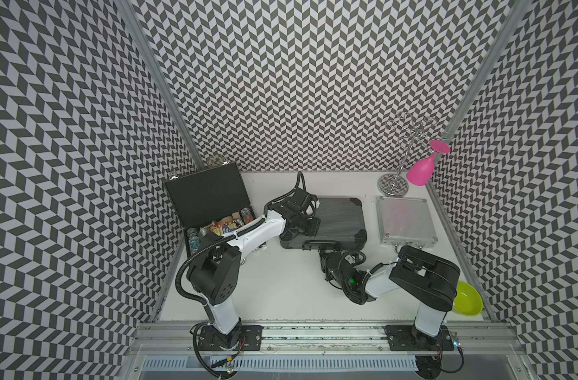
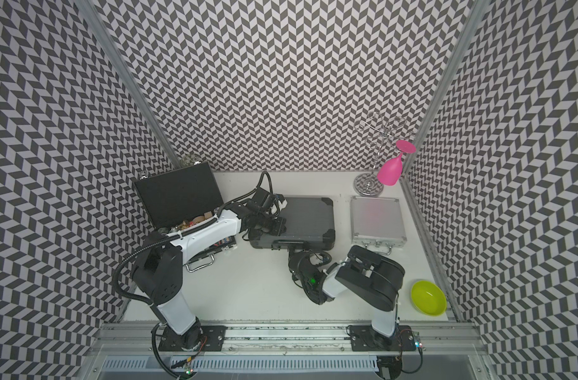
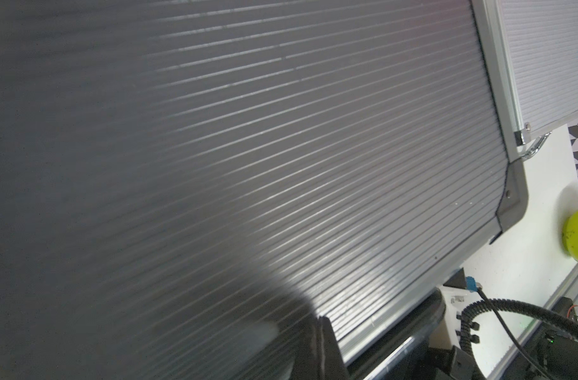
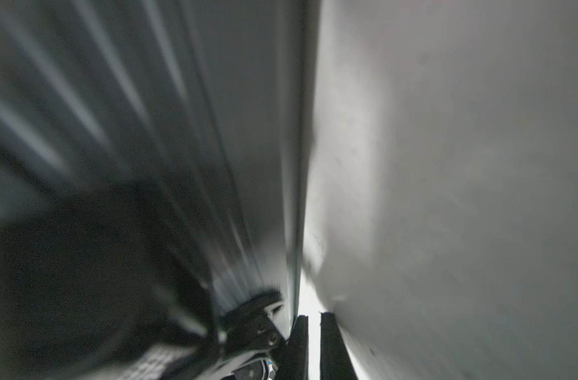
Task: Close the poker set cases
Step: Fasten the fastener on the poker set case.
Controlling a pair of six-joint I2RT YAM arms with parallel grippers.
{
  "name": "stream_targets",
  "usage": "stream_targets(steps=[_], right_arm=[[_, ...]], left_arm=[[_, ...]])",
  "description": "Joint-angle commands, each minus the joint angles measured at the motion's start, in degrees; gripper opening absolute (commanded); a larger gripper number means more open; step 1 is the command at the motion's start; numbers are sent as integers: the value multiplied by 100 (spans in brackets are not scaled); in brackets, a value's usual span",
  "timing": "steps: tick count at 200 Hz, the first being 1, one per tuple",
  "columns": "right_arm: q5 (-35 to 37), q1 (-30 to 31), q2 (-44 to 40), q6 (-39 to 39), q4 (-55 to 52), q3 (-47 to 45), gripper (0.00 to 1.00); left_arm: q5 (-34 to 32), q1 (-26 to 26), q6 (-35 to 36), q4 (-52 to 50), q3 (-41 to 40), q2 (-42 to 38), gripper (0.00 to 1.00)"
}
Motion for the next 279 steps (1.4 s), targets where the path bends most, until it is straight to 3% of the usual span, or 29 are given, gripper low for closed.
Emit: stream_targets(steps=[1,104,153,178,225,279], right_arm=[[113,-11,227,630,-740,-187,10],[100,-8,749,1145,-1352,102,16],[241,-9,771,1103,-850,-182,21],[369,-17,361,559,-371,-622,25],[491,-77,-503,53,-533,-1200,26],[176,-193,-811,-1538,-447,-827,24]], left_arm=[[-304,2,112,-761,-220,49,0],[-321,2,93,-735,-244,-51,0],[-312,11,102,-699,-242,-25,0],[-323,53,110,-670,-256,6,0],[-221,82,68,-577,-201,129,0],[-228,81,75,-594,-168,173,0]])
